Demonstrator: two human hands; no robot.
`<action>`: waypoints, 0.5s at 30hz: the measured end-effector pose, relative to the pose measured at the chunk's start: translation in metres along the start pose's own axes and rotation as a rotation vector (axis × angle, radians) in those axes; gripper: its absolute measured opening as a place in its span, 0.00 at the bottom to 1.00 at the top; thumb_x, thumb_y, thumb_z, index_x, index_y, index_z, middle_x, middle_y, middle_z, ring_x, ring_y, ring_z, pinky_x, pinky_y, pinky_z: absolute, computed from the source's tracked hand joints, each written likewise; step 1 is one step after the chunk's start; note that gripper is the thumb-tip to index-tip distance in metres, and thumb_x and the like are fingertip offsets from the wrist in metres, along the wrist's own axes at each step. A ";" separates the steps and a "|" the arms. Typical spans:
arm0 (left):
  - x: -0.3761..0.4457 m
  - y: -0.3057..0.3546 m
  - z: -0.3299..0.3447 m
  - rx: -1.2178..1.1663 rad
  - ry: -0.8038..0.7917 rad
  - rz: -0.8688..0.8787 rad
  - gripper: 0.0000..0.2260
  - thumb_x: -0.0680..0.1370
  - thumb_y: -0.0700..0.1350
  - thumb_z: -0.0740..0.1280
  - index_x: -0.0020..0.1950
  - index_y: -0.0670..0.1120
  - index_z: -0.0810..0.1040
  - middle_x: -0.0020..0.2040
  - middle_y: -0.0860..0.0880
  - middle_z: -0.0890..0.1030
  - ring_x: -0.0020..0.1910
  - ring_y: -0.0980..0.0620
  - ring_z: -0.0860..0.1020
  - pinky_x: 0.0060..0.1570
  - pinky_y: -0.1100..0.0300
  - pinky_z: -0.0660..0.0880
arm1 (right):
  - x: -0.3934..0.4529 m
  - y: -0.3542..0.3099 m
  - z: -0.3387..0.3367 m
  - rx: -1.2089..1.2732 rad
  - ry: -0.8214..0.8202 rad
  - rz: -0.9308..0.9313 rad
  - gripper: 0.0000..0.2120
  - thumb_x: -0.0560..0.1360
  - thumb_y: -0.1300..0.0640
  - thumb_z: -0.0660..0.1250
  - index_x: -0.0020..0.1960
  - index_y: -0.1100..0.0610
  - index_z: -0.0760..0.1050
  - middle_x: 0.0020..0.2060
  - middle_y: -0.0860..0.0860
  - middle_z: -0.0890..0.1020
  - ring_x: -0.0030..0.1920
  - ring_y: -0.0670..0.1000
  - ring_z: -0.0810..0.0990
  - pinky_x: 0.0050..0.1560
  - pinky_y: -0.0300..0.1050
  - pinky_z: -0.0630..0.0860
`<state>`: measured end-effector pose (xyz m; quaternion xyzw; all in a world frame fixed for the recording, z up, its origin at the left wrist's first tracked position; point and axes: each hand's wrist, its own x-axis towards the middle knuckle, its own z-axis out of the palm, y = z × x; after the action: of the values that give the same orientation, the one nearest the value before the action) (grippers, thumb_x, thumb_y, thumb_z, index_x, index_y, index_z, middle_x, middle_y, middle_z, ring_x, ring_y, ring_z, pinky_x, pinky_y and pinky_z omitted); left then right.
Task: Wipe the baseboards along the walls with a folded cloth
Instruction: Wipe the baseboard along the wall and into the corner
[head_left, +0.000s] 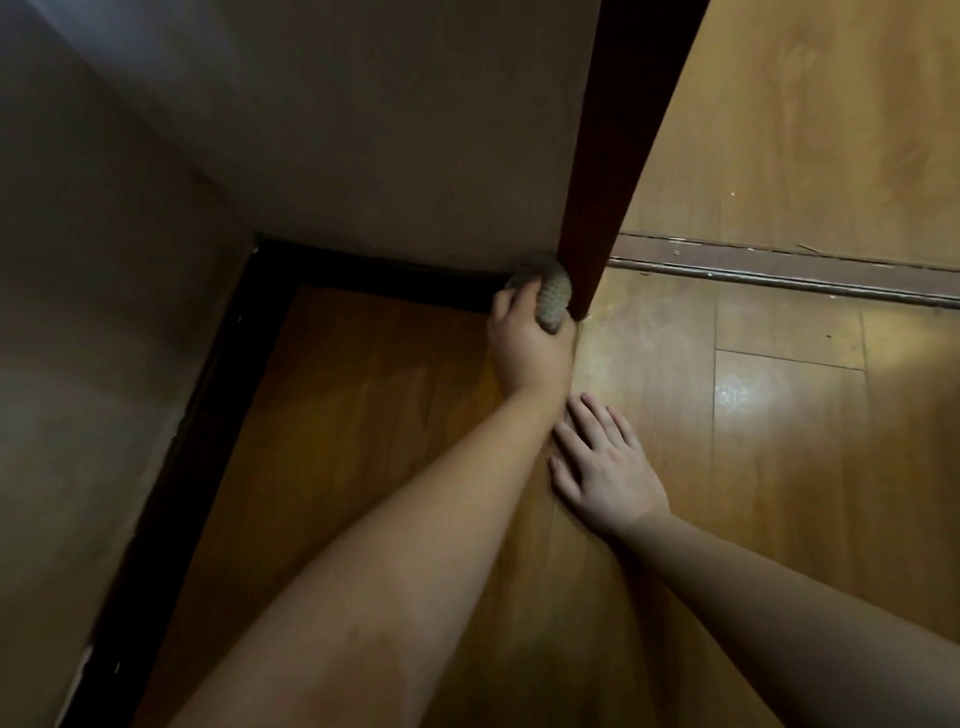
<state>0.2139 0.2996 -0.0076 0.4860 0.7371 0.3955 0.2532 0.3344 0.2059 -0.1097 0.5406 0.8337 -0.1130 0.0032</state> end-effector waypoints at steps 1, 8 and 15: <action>0.005 -0.004 -0.008 0.033 -0.056 0.026 0.19 0.74 0.40 0.73 0.65 0.42 0.79 0.64 0.43 0.76 0.62 0.45 0.75 0.59 0.61 0.69 | 0.000 0.000 0.000 -0.002 -0.004 0.004 0.28 0.81 0.41 0.50 0.79 0.49 0.58 0.79 0.53 0.58 0.79 0.53 0.51 0.78 0.49 0.43; 0.005 -0.052 -0.091 0.173 -0.573 0.033 0.22 0.73 0.43 0.76 0.66 0.49 0.78 0.63 0.50 0.78 0.61 0.52 0.76 0.58 0.63 0.68 | 0.000 0.003 0.006 0.006 -0.026 0.003 0.29 0.82 0.38 0.46 0.80 0.46 0.52 0.79 0.51 0.55 0.80 0.51 0.46 0.78 0.49 0.41; -0.019 -0.070 -0.125 -0.436 -0.580 -0.480 0.21 0.72 0.34 0.74 0.62 0.49 0.76 0.61 0.45 0.80 0.56 0.53 0.79 0.53 0.63 0.77 | 0.007 0.003 -0.022 0.263 -0.231 0.061 0.30 0.82 0.37 0.49 0.80 0.45 0.47 0.80 0.46 0.46 0.79 0.49 0.43 0.77 0.50 0.40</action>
<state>0.0907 0.2255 0.0042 0.3270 0.6269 0.3189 0.6312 0.3363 0.2177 -0.0894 0.5448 0.7891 -0.2820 0.0315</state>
